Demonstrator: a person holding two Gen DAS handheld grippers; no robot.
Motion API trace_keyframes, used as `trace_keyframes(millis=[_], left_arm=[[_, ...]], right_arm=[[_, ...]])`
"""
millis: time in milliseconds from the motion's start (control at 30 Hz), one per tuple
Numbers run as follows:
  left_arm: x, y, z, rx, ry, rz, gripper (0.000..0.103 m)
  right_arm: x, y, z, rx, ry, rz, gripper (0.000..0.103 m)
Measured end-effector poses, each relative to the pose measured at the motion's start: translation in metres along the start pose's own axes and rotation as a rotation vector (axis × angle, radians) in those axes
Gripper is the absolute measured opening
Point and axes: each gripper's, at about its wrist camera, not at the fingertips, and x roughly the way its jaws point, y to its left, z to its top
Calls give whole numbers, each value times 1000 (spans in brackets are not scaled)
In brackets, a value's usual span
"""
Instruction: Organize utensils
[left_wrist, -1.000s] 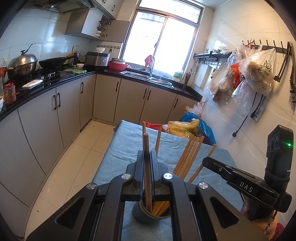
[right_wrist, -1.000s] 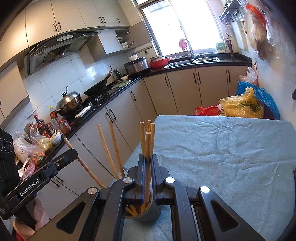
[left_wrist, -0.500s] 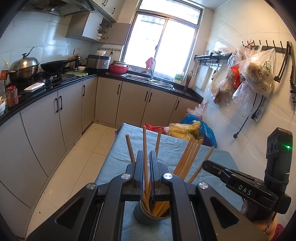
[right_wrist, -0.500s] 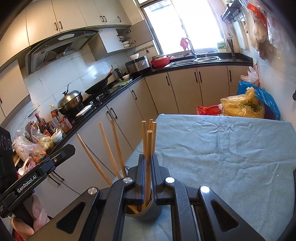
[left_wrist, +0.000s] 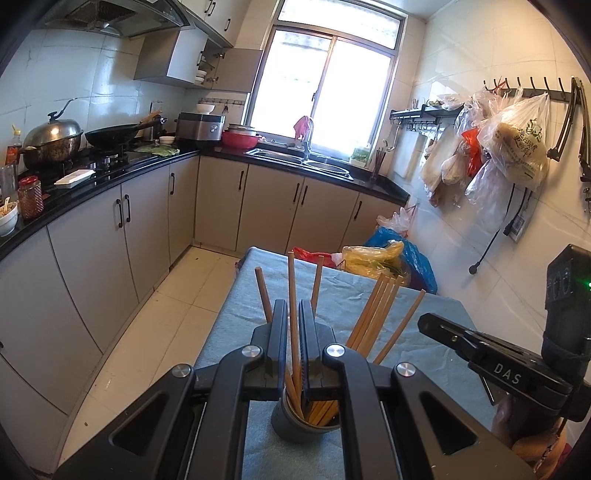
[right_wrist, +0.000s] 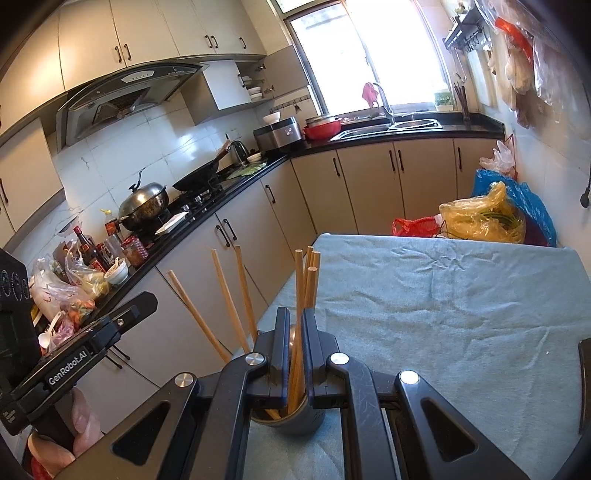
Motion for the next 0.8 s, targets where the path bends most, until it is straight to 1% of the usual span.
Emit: trace_keyframes(millis=[100, 133, 167, 233, 267, 333, 367, 400, 433, 467, 500, 533, 567, 633, 667, 700, 733, 800], left_arm=[[-6, 3, -1, 2, -6, 14, 7], [-7, 2, -1, 4, -9, 21, 10], [-10, 4, -1, 6, -15, 32, 15], [-15, 3, -2, 8, -26, 46, 22], [-18, 2, -2, 8, -31, 53, 23], [-27, 3, -5, 9, -43, 67, 25], [-34, 5, -9, 6, -51, 76, 31], [-40, 5, -12, -1, -59, 83, 36], [-47, 5, -18, -9, -71, 93, 46], [-54, 3, -25, -10, -83, 107, 54], [-59, 1, -34, -5, -89, 118, 58], [-63, -1, -40, -3, -90, 125, 67], [-70, -2, -53, -4, -87, 139, 77], [-78, -4, -72, -13, -86, 153, 88], [-83, -4, -86, -18, -79, 160, 90], [-87, -4, -97, -23, -68, 167, 91], [-88, -7, -102, -24, -58, 174, 93], [-93, -9, -124, -14, -29, 203, 95]], right_arm=[[-7, 1, 0, 1, -8, 0, 9], [-10, 1, 0, 0, -11, 0, 9], [-13, 1, 0, 1, -16, -1, 9], [-21, 1, -1, 4, -24, 1, 13], [-25, 1, -1, 6, -30, 1, 14], [-35, 0, -4, 1, -43, -10, 23], [-39, 0, -5, -4, -48, -15, 27], [-45, 1, -9, -15, -54, -25, 34], [-49, 2, -12, -24, -59, -33, 40], [-56, 3, -19, -40, -66, -51, 43], [-60, 4, -25, -53, -69, -62, 50], [-65, 5, -33, -73, -69, -78, 56], [-71, 8, -43, -101, -72, -102, 58], [-82, 11, -62, -149, -86, -158, 68], [-88, 12, -75, -169, -98, -186, 72], [-95, 13, -88, -190, -106, -202, 80], [-98, 14, -97, -206, -108, -216, 85], [-105, 13, -122, -244, -97, -273, 87]])
